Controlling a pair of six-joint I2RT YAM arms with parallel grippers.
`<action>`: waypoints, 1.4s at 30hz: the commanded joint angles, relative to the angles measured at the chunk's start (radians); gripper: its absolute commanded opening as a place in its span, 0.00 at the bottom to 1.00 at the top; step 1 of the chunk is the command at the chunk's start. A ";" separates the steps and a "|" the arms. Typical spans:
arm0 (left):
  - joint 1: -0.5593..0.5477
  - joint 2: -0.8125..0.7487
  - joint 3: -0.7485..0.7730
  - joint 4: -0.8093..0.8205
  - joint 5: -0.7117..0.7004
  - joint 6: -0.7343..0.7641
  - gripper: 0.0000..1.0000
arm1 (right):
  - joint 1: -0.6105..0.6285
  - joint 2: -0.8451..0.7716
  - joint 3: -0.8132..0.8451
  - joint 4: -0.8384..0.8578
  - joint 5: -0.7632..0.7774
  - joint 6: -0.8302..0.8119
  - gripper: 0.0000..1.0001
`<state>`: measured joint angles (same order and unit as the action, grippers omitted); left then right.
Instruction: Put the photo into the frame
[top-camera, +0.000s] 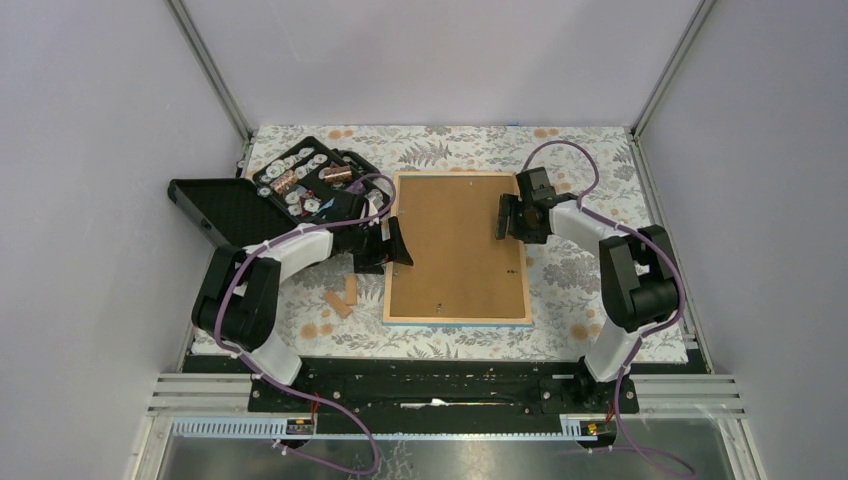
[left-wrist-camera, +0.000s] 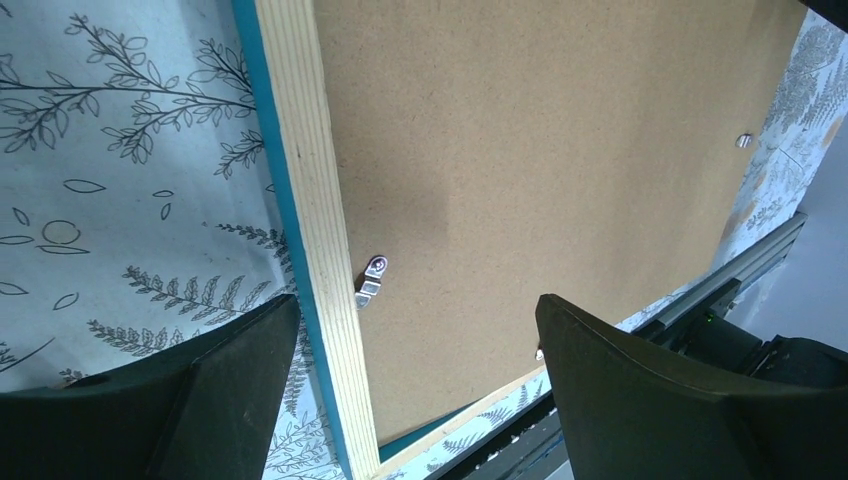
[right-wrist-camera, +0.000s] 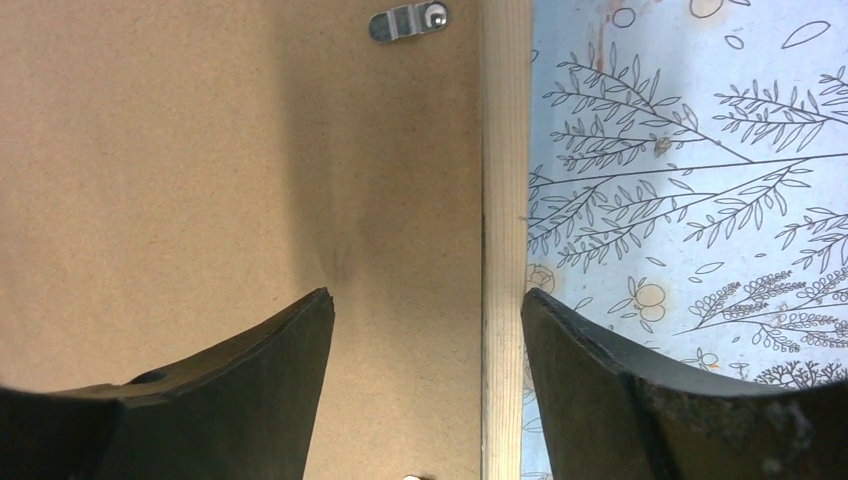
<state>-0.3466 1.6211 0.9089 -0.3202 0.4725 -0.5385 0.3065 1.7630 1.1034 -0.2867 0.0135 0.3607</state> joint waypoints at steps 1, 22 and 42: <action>0.000 -0.013 0.033 0.020 -0.031 0.030 0.94 | 0.012 -0.070 -0.001 0.028 -0.073 0.000 0.78; -0.012 0.185 0.147 0.016 -0.046 0.018 0.98 | 0.006 -0.004 -0.118 0.314 -0.350 0.034 0.73; -0.146 0.186 0.178 0.038 0.018 0.010 0.98 | 0.063 -0.185 -0.214 0.197 -0.192 0.125 0.78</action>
<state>-0.4141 1.7943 1.0866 -0.3290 0.3599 -0.5095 0.2768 1.6737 0.8845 0.1005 -0.1120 0.3779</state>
